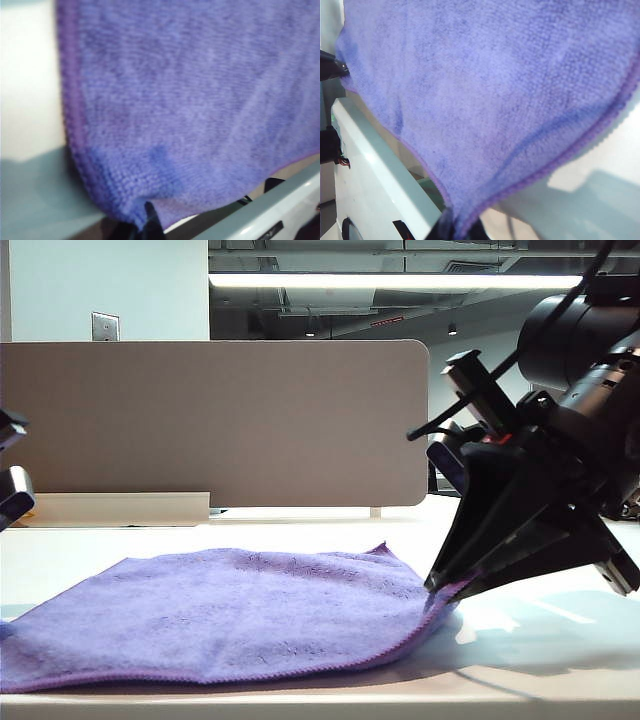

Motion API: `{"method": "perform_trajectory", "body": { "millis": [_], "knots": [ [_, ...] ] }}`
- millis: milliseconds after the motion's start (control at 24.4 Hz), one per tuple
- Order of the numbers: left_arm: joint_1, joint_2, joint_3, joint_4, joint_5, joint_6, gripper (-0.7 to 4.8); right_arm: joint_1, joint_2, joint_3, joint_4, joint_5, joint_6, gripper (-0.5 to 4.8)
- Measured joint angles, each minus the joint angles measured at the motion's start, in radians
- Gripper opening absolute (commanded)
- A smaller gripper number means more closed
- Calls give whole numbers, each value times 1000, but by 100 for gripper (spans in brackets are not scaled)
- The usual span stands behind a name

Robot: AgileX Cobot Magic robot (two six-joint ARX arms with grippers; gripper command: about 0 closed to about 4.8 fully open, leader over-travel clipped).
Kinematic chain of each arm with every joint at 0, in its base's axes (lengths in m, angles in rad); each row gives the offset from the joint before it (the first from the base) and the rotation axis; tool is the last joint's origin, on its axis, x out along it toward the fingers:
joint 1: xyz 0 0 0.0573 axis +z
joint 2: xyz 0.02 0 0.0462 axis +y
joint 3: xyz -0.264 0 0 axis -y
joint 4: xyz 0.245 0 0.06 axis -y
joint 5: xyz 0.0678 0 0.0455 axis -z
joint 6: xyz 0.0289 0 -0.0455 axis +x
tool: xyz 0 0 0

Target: Fold the bottom of the cloth upward, then fold it vertically to form a square shape.

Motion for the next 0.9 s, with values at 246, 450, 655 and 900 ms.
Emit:
{"method": "perform_trajectory", "body": {
  "millis": [246,450,655,900],
  "knots": [
    [0,-1,0,37,80,-24,11,0,0,0,0,-12,0,16],
    [0,-1,0,75,150,-60,11,0,0,0,21,-47,21,17],
    [0,-12,45,101,180,-97,11,0,0,16,82,-66,87,16],
    [2,-26,162,140,126,-158,10,0,0,127,108,-63,122,16]
  ]
}}
